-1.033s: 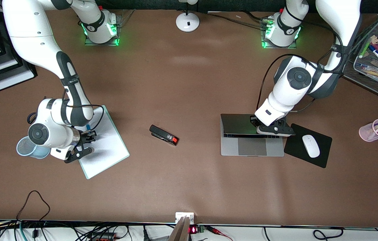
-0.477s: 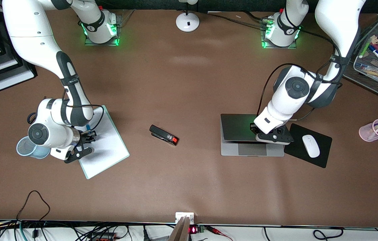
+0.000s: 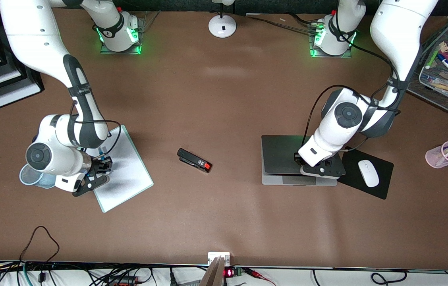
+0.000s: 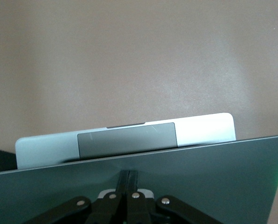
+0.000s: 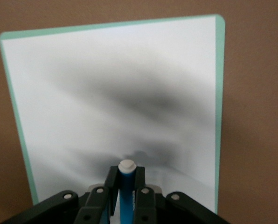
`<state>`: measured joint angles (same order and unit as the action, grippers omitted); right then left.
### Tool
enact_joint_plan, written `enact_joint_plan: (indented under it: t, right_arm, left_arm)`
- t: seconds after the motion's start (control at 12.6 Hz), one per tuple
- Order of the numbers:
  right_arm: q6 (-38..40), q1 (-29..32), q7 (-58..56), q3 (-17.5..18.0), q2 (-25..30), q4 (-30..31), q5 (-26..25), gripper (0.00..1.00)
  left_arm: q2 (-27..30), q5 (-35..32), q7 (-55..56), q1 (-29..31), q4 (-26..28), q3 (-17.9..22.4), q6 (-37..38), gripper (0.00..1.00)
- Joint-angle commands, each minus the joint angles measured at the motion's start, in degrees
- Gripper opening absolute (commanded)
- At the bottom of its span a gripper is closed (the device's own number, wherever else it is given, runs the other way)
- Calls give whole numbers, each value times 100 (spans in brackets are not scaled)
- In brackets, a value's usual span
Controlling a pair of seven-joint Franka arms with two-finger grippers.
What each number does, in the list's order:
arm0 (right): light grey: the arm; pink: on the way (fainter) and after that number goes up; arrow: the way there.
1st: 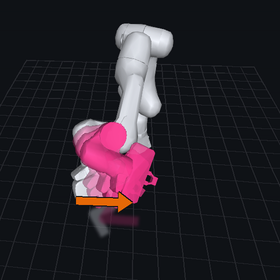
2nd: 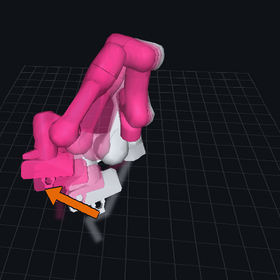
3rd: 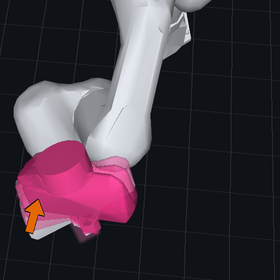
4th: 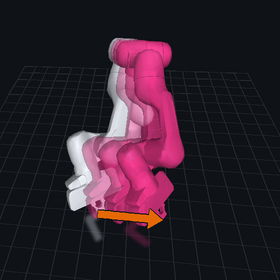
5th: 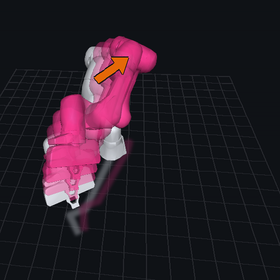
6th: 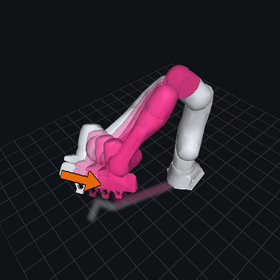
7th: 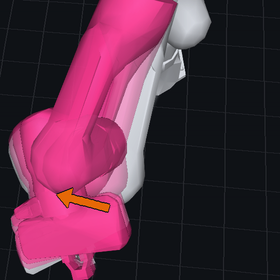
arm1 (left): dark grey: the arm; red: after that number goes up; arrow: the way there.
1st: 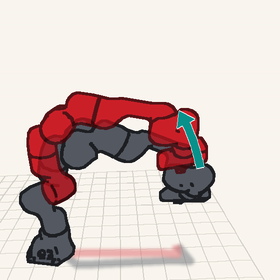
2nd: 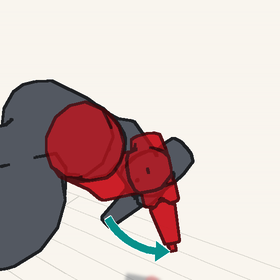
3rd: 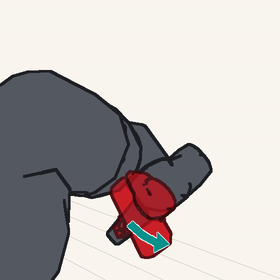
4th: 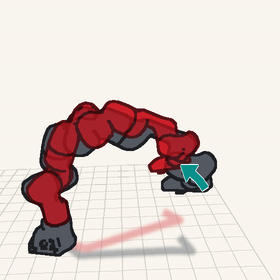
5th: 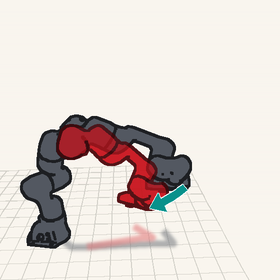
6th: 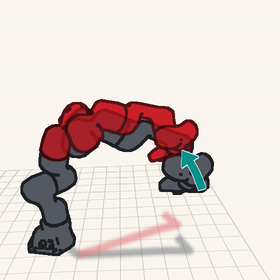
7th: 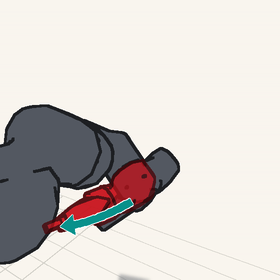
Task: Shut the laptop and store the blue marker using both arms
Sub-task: 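Carry the blue marker to the light-blue cup with the right gripper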
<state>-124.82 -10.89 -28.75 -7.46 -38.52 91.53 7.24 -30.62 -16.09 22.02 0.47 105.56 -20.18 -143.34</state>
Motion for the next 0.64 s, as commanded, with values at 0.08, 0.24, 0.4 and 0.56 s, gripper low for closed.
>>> enact_joint_plan:
  t: [0.08, 0.24, 0.4, 0.56]
  right_arm:
    - [326, -27, -613, 17, 529, 41, 14, 0]
    - [676, -10, -728, -1, 653, -125, 14, 0]
    - [1150, 16, -843, -27, 688, -423, 49, 0]
    - [1546, 52, -913, -53, 688, -732, 40, 0]
  left_arm:
    - [-408, -210, -14, 24, -325, -12, -36, 0]
    - [-540, -210, -5, 15, -334, -12, -149, 0]
    - [-699, -210, -5, 15, -334, -3, -351, 0]
    - [-761, -219, -5, -46, -334, 119, -457, 0]
